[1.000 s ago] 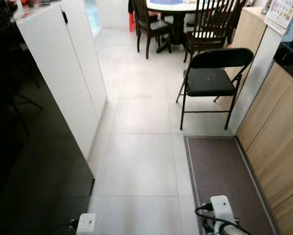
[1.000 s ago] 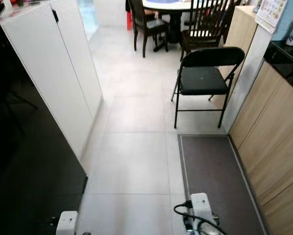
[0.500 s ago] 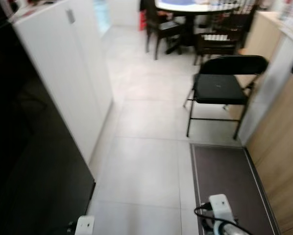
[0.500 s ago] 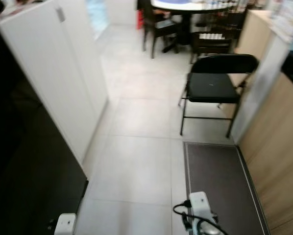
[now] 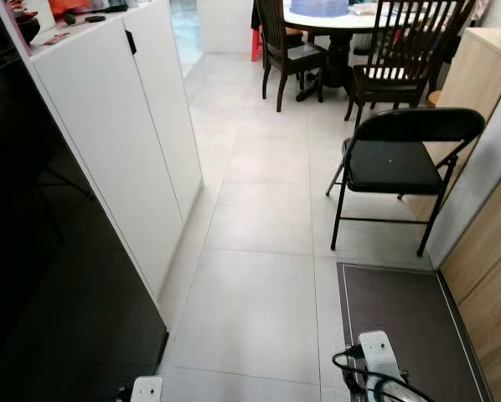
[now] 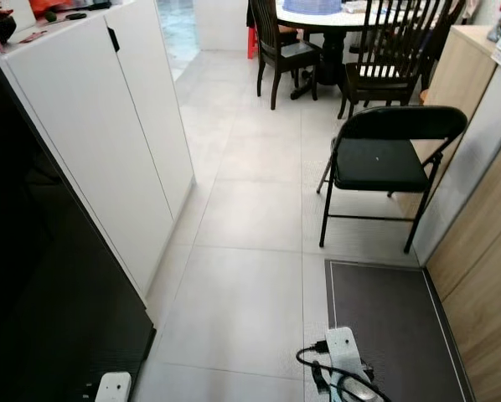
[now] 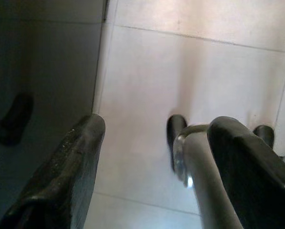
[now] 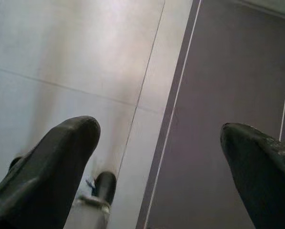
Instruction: Restocking fridge
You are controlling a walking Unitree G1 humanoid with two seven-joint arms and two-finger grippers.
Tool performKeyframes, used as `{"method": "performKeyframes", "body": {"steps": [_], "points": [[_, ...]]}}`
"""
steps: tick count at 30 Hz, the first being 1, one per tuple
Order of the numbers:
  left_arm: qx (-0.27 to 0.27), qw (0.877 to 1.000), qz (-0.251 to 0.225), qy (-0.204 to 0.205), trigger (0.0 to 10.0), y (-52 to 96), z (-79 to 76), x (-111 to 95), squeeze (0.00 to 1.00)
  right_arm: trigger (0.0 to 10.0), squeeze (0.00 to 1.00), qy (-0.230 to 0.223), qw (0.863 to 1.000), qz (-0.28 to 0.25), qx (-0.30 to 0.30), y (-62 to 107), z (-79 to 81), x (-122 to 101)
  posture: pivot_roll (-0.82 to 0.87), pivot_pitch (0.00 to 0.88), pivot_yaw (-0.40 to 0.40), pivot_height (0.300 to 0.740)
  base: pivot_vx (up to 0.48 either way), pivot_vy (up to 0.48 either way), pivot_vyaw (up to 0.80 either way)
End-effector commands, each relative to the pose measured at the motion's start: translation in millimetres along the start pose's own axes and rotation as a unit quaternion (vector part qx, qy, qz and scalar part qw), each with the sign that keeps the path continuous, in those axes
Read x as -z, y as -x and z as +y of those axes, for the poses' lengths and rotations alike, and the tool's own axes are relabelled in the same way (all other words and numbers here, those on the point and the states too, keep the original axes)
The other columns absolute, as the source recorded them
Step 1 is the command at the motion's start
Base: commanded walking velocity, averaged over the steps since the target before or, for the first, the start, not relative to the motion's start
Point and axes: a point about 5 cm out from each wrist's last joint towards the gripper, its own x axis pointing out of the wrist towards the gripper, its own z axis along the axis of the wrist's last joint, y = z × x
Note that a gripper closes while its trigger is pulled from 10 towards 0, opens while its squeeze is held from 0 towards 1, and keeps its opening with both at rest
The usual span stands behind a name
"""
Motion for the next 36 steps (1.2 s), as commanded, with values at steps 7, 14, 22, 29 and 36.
{"method": "performKeyframes", "body": {"steps": [7, 14, 22, 29, 36], "points": [[-0.009, 1.0, 0.009, -0.002, 10.0, 0.9, 7.5, 4.2, 0.0, 10.0, 0.0, -0.012, 1.0, -0.006, -0.005, -1.0, 6.9, -4.0, -0.09, 0.0, 0.037, 0.74, 0.271, 0.0, -0.16], [-0.008, 1.0, 0.009, -0.001, 10.0, 1.0, 7.2, 4.3, 0.0, 10.0, 0.0, -0.009, 1.0, -0.007, -0.002, -1.0, 6.2, -4.3, -0.08, 0.0, 0.036, 0.74, 0.271, 0.0, -0.45], [-0.008, 1.0, 0.009, 0.001, 10.0, 1.0, 7.0, 4.7, 0.0, 10.0, 0.0, -0.008, 1.0, -0.011, -0.006, -0.9, 6.3, -5.1, -0.08, 0.0, 0.035, 0.74, 0.273, 0.0, 0.0], [-0.007, 1.0, 0.009, 0.003, 10.0, 1.0, 6.3, 4.9, 0.0, 10.0, 0.0, 0.007, 1.0, -0.019, -0.023, -0.8, 7.4, -6.7, -0.09, 0.0, 0.033, 0.74, 0.297, 0.0, 0.1], [-0.007, 1.0, 0.007, 0.003, 10.0, 1.0, 6.6, 4.3, 0.0, 10.0, 0.0, -0.003, 1.0, -0.013, -0.012, -0.6, 6.7, -3.9, -0.09, 0.0, 0.036, 0.74, 0.318, 0.0, 0.32]]}}
